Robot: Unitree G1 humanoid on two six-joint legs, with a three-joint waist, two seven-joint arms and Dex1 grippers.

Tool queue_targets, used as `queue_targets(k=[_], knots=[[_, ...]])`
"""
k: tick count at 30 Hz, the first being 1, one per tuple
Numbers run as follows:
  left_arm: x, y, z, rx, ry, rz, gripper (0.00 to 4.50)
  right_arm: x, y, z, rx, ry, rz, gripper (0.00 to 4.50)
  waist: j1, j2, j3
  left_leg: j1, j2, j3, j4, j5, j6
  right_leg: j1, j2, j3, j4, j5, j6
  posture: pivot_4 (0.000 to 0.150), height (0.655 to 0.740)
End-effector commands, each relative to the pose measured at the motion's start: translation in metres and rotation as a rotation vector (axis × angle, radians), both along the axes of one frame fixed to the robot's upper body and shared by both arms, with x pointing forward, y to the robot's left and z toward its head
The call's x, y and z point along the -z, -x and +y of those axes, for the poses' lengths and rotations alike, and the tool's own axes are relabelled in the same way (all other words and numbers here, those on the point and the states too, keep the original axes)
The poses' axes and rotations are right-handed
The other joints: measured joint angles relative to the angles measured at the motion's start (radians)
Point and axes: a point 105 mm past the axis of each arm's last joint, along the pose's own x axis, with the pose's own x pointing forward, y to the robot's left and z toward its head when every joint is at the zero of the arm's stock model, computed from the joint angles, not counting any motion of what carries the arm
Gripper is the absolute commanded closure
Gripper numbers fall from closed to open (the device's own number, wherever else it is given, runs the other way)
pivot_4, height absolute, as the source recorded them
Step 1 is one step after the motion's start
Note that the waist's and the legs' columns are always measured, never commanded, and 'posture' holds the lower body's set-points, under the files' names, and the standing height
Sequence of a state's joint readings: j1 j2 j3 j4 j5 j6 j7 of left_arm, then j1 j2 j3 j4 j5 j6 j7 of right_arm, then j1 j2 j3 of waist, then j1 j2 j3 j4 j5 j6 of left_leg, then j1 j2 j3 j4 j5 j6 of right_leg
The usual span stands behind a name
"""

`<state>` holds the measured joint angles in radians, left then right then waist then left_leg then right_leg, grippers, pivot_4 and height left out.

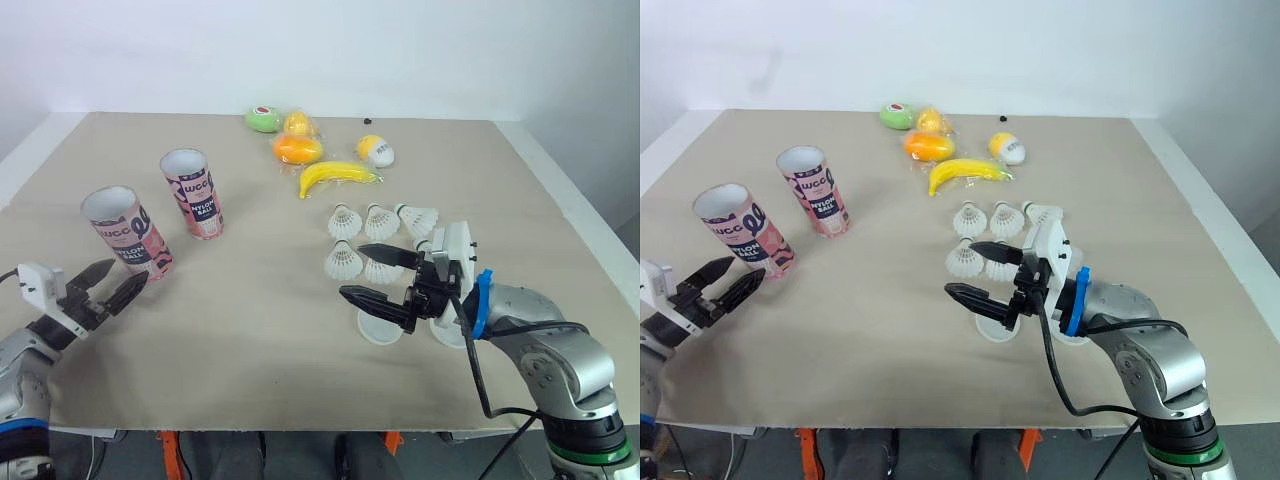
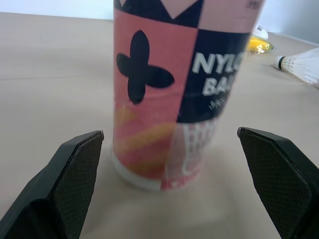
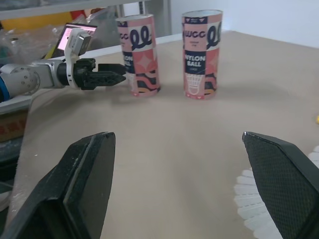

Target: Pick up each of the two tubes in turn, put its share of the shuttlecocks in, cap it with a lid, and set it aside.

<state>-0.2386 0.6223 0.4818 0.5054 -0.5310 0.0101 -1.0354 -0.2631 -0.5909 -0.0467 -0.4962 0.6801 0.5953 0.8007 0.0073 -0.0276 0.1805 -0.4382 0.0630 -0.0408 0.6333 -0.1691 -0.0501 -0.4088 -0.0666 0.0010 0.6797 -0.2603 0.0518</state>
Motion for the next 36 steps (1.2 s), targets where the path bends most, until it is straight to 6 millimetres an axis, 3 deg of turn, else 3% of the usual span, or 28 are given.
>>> queue_targets(k=[1, 15, 25, 29, 31, 36], knots=[[-0.012, -0.010, 0.006, -0.005, -0.077, -0.038, 0.00, -0.012, 0.006, 0.000, 0.011, -0.011, -0.078, 0.13, 0.000, 0.000, 0.000, 0.000, 0.001, 0.000, 0.000, 0.000, 0.000, 0.000, 0.001, 0.000, 0.000, 0.000, 0.000, 0.150, 0.6895], [-0.006, -0.051, -0.014, 0.073, -0.160, -0.005, 0.00, -0.015, 0.018, 0.001, 0.026, -0.035, -0.074, 0.13, 0.000, 0.000, 0.000, 0.000, 0.002, -0.002, 0.000, 0.000, 0.000, 0.000, 0.004, 0.000, 0.000, 0.002, 0.002, 0.150, 0.6895], [-0.002, -0.059, -0.019, 0.071, -0.181, 0.013, 0.00, -0.013, 0.024, 0.001, 0.049, -0.041, -0.075, 0.13, -0.001, 0.000, 0.000, 0.000, 0.002, -0.003, 0.000, 0.000, 0.000, 0.000, 0.005, 0.000, 0.001, 0.002, 0.002, 0.150, 0.6895], [-0.001, -0.059, -0.020, 0.066, -0.178, 0.007, 1.28, -0.013, 0.023, 0.001, 0.048, -0.042, -0.074, 0.00, -0.001, 0.000, 0.000, 0.000, 0.003, -0.003, 0.000, 0.000, 0.000, 0.000, 0.005, 0.000, 0.001, 0.002, 0.002, 0.150, 0.6895], [-0.002, -0.059, -0.020, 0.065, -0.182, -0.004, 1.69, -0.014, 0.023, 0.001, 0.043, -0.041, -0.075, 0.00, -0.001, 0.000, 0.000, 0.000, 0.003, -0.003, 0.000, 0.000, 0.000, 0.000, 0.005, 0.000, 0.001, 0.002, 0.002, 0.150, 0.6895], [-0.002, -0.055, -0.023, 0.078, -0.187, -0.034, 1.69, -0.014, 0.022, 0.001, 0.031, -0.040, -0.075, 0.00, -0.001, 0.000, 0.000, 0.000, 0.003, -0.003, 0.000, 0.000, 0.000, 0.000, 0.005, 0.000, 0.001, 0.002, 0.002, 0.150, 0.6895]])
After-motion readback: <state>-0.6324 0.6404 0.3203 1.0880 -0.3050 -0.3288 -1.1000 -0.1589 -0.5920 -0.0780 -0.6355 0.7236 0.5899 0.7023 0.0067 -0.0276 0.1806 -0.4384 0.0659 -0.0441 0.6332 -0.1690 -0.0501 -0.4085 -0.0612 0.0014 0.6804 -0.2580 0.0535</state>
